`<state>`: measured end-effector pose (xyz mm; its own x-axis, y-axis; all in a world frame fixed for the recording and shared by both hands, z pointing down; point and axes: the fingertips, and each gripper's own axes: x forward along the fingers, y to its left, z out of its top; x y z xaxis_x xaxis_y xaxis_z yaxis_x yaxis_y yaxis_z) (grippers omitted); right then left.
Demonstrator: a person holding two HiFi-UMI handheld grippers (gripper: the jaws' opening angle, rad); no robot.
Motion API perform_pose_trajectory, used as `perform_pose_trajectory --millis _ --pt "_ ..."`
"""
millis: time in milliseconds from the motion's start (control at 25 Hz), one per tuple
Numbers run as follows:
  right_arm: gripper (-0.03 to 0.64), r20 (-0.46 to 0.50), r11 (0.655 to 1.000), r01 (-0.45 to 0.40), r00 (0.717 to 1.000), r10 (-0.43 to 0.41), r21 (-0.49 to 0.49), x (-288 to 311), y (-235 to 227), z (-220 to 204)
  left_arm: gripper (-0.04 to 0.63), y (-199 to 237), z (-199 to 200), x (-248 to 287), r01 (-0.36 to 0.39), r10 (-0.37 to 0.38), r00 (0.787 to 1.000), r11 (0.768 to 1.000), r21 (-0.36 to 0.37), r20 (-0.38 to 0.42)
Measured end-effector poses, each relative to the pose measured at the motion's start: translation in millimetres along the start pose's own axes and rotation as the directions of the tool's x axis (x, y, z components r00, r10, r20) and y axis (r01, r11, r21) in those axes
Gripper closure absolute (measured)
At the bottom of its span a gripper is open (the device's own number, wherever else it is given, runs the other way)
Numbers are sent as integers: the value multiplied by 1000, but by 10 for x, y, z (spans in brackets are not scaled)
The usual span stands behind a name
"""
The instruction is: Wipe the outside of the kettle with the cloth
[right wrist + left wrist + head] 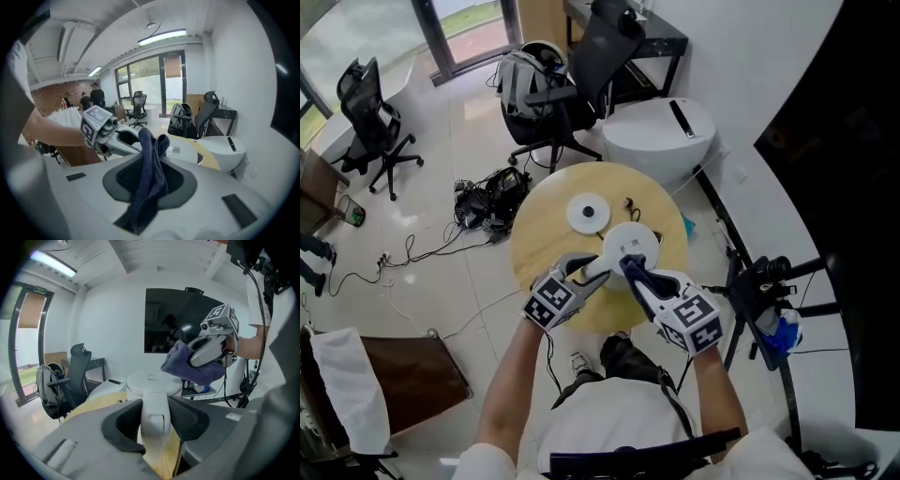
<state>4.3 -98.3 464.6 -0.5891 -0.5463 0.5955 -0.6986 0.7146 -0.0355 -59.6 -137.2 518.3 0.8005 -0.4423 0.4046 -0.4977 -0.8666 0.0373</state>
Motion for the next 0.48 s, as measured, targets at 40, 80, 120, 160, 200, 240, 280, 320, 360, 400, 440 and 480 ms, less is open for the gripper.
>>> perform_pose_trajectory --millis 40,80,120,160,200,240,280,320,360,400,440,480 --pt "534 16 999 -32 999 32 22 -63 52 -35 420 -6 1 4 2 -2 1000 1000 1 -4" --pt "534 20 997 -66 998 66 32 -99 122 -78 420 -11 0 4 4 -4 1000 1000 4 -9" --pt "534 12 995 -97 995 96 35 -100 197 -135 422 -13 -3 -1 6 -6 1000 1000 7 -15" --pt "534 -8 992 -119 993 119 35 -65 266 -204 422 -13 -7 -8 7 -7 1000 1000 9 -21" --pt "534 -33 990 -133 990 134 37 -3 321 -280 422 -12 -11 -14 8 -8 1000 1000 10 -27" --pt "534 -57 989 -140 988 142 42 76 358 -354 422 -15 -13 -18 9 -9 999 1000 11 -32" --pt "534 -78 989 -143 986 147 48 164 379 -420 422 -21 -14 -20 11 -11 999 1000 11 -36" --pt "534 -95 988 -143 985 147 50 252 386 -476 422 -29 -14 -20 15 -14 999 1000 11 -38" --pt "534 -110 989 -140 983 144 42 334 384 -519 422 -39 -16 -21 20 -20 999 1000 11 -41" --pt "534 -124 991 -135 983 137 25 401 375 -550 422 -51 -20 -23 26 -26 999 1000 12 -46" --pt "534 -134 991 -130 982 130 10 454 364 -568 422 -63 -25 -23 33 -32 998 999 14 -53" --pt "534 -141 992 -127 982 127 7 497 350 -581 422 -71 -27 -21 38 -37 998 999 16 -60"
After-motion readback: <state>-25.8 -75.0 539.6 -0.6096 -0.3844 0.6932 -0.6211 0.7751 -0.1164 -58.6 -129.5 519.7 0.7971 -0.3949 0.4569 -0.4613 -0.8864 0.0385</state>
